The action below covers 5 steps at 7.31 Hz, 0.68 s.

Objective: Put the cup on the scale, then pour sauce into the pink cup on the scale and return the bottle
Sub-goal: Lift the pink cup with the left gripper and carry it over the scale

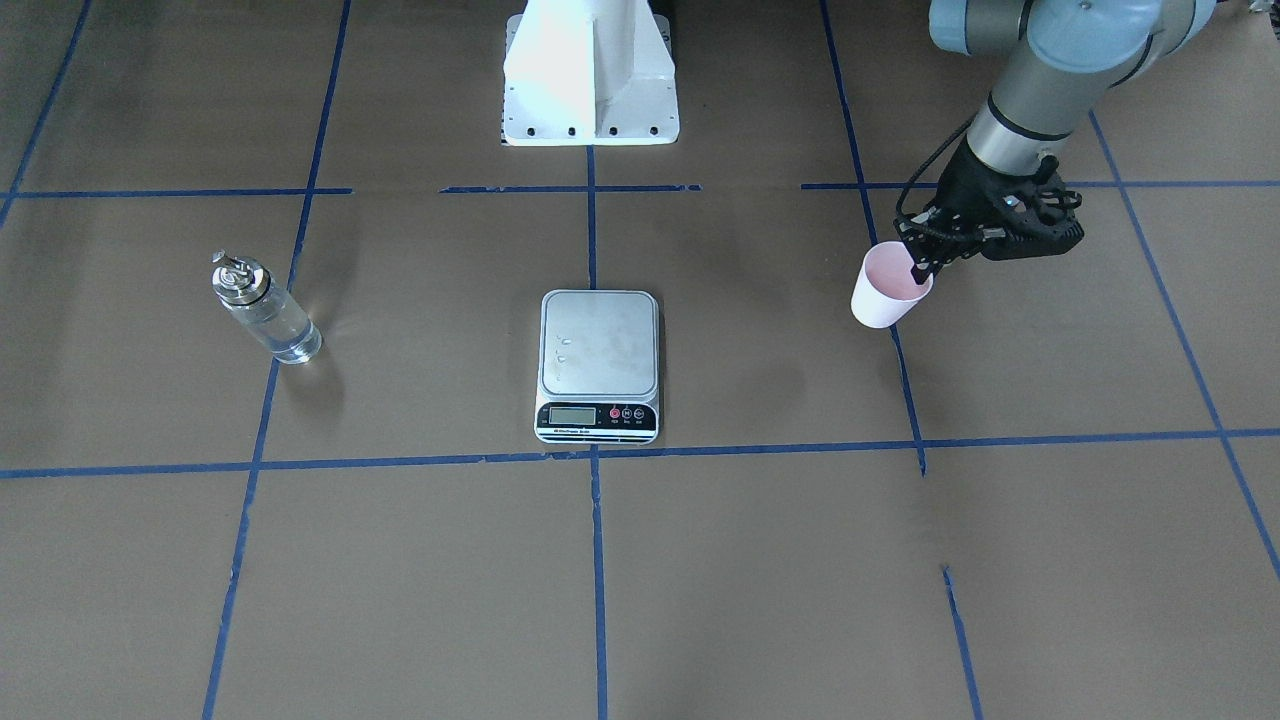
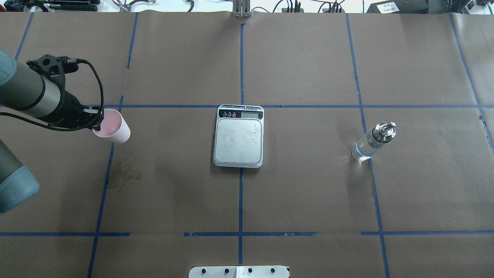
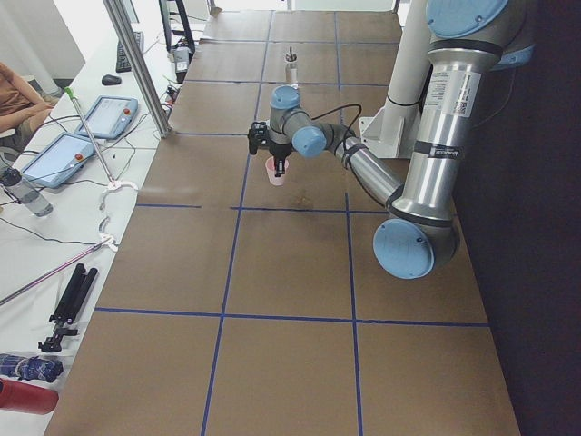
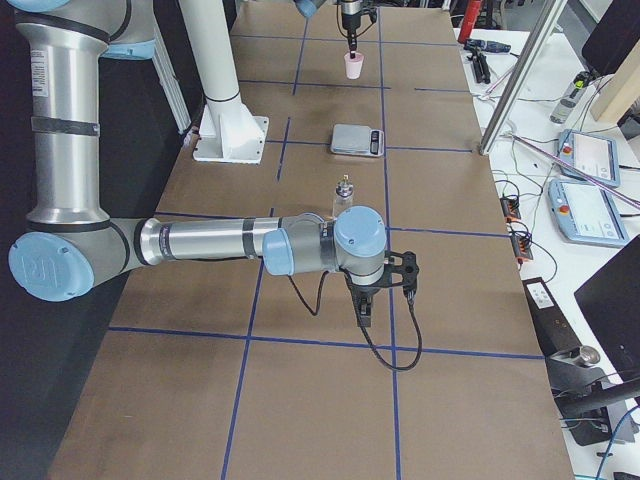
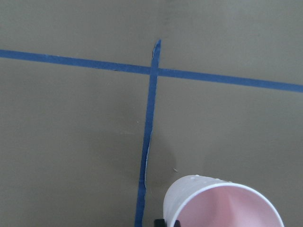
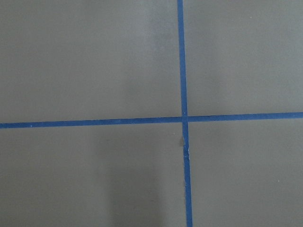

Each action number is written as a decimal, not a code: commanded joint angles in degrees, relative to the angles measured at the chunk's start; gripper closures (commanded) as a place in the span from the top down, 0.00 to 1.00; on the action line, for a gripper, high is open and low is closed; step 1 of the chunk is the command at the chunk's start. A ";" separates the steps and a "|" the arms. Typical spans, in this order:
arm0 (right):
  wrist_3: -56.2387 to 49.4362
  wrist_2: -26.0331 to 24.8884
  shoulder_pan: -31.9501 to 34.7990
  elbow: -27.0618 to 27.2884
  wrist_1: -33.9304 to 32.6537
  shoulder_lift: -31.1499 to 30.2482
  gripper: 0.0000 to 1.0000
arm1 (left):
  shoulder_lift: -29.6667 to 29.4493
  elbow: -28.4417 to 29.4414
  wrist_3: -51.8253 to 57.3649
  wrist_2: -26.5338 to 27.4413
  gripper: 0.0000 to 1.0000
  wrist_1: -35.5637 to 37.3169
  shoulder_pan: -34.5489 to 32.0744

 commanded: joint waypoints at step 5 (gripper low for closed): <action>0.23 1.90 0.00 0.37 0.00 -0.06 1.00 | -28.41 16.76 -24.31 -0.17 0.00 4.25 9.55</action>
